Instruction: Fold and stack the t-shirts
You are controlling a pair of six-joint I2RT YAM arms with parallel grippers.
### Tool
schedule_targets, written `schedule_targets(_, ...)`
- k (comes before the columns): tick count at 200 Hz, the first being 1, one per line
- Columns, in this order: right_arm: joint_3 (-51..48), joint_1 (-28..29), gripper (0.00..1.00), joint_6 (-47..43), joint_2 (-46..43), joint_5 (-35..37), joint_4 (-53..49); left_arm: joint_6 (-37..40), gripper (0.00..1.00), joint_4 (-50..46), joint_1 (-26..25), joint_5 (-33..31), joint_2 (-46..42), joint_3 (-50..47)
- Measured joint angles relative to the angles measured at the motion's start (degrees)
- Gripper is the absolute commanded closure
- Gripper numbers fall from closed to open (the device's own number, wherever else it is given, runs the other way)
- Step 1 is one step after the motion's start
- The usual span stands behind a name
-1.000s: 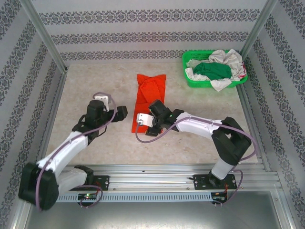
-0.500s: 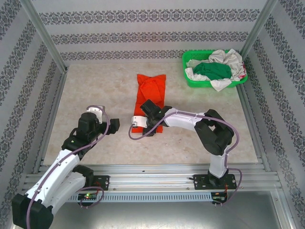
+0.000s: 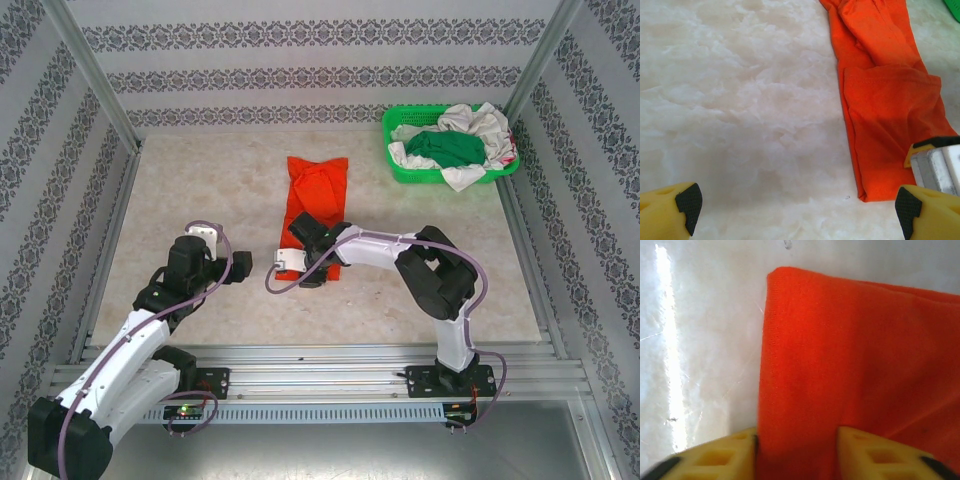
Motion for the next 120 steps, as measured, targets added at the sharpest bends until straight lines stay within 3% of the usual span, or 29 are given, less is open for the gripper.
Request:
schedule_targets(28, 0.6, 0.0, 1.0, 0.6, 0.2, 1.6, 0.4, -0.3, 0.0, 0.5, 0.0, 0.2, 0.1, -0.2)
schedule_targets(67, -1.4, 0.0, 1.0, 0.8, -1.8, 1.5, 0.4, -0.4, 0.0, 2.9, 0.0, 2.8, 2.6, -0.4)
schedule_targets(120, -10.9, 0.0, 1.0, 1.8, -12.8, -2.2, -5.2, 1.8, 0.0, 8.3, 0.0, 8.9, 3.6, -0.7)
